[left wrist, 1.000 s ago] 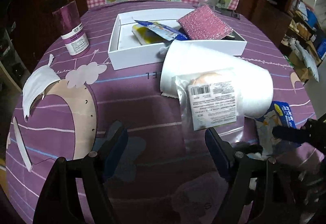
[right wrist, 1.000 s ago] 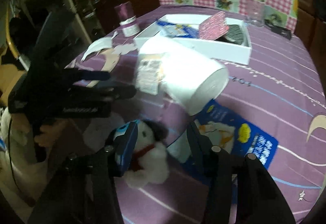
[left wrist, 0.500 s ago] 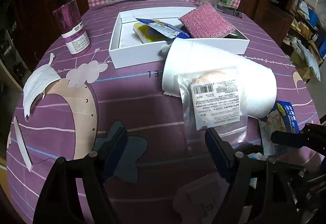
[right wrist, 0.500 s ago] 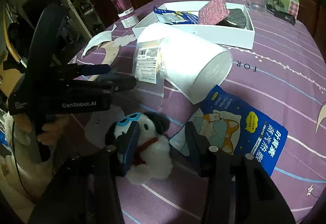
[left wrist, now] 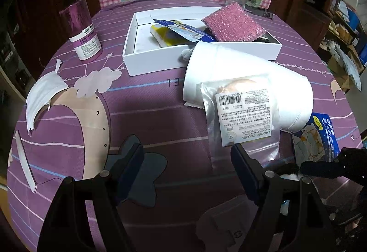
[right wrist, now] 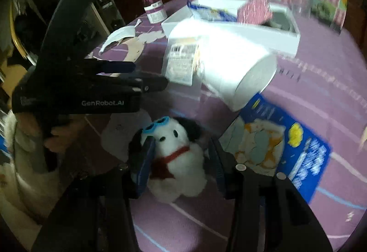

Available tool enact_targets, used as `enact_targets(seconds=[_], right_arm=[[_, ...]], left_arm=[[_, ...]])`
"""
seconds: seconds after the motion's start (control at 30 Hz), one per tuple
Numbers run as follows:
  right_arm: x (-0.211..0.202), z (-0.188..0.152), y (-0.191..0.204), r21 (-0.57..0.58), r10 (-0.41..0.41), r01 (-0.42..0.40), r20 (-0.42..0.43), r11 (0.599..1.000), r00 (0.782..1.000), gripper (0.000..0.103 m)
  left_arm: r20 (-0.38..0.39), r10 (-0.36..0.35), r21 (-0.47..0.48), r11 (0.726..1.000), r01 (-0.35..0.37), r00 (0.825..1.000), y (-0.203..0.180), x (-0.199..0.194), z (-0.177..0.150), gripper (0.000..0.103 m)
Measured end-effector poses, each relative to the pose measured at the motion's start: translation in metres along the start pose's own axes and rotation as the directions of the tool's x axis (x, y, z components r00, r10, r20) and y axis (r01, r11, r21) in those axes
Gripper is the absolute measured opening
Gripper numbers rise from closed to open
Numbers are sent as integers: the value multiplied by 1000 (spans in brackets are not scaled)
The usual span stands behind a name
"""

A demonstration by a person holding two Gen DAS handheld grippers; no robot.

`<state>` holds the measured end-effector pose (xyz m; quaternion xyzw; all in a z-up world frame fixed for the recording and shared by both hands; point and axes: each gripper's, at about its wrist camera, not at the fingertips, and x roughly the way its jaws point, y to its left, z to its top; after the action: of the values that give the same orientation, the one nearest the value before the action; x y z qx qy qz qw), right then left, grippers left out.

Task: Organize soft objects
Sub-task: 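Close the right tool around the white plush dog toy and lift it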

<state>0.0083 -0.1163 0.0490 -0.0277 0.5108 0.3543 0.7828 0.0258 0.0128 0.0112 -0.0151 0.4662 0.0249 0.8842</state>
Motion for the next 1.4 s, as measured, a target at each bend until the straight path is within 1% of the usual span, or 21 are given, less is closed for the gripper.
enact_targets(seconds=[0.03,0.07,0.17,0.27,0.47,0.53,0.6,0.67,0.7,0.73,0.8,0.83,0.9,1.0,1.03,1.07,1.1,1.17,1.23,1.3,1.4], right_arm=[[-1,0,-2,10,10,-10,3,1000,1000,44],[-2,0,-3,18,34,-35,4,999,999,35],[-4,0,-2,21,48,-48,14,999,999,26],[-10,1,-4,38,58,-59,45,997,997,19],[-35,2,-18,84,34,-47,150,995,988,18],[-46,3,-21,94,-14,-5,202,996,979,18],[-57,4,-25,116,-79,51,256,992,963,18],[-59,7,-28,138,-155,121,276,983,949,18],[-56,8,-32,159,-213,176,258,971,942,18],[-53,8,-38,174,-244,206,234,963,941,18],[-38,10,-50,221,-316,279,149,934,937,18],[-32,10,-56,236,-331,298,118,925,936,20],[-31,11,-61,245,-315,277,130,929,940,22],[-29,12,-62,240,-317,280,130,929,939,28],[-27,11,-64,246,-294,257,128,934,947,34],[-24,13,-65,248,-277,241,123,938,953,42],[-22,12,-67,254,-260,224,117,941,958,45],[-22,8,-65,260,-261,223,122,940,958,50],[-20,8,-64,258,-264,228,115,939,958,54],[-16,7,-63,266,-257,223,98,938,962,55],[-17,5,-59,261,-278,241,117,935,953,55]], left_arm=[[0,0,0,1000,0,1000,0,0,0,79],[-1,-1,2,1000,1,1000,-1,0,0,79],[-2,-1,6,1000,1,1000,-2,1,-1,79],[4,-12,6,1000,12,1000,-2,0,0,79],[21,-30,2,1000,30,999,-3,-5,0,79],[23,-33,4,999,32,999,-4,-5,0,79],[24,-35,7,999,35,999,-5,-6,0,79],[25,-39,12,999,39,999,-6,-6,0,79],[26,-41,15,999,41,999,-7,-6,0,79],[26,-44,19,999,43,999,-8,-6,0,79],[27,-51,25,998,50,998,-10,-6,-1,79],[28,-59,29,998,58,998,-11,-7,-1,79],[29,-68,35,997,66,997,-13,-7,-2,79],[36,-84,40,996,82,996,-15,-8,-2,79],[37,-91,39,995,90,995,-15,-7,-2,79],[35,-96,37,995,95,995,-15,-7,-2,79],[33,-104,36,994,103,994,-16,-6,-3,79],[35,-123,35,992,122,992,-17,-6,-3,79],[42,-135,35,990,134,990,-18,-6,-3,79],[46,-143,32,989,142,989,-19,-6,-3,79],[55,-167,30,986,165,984,-21,-7,-3,79]])
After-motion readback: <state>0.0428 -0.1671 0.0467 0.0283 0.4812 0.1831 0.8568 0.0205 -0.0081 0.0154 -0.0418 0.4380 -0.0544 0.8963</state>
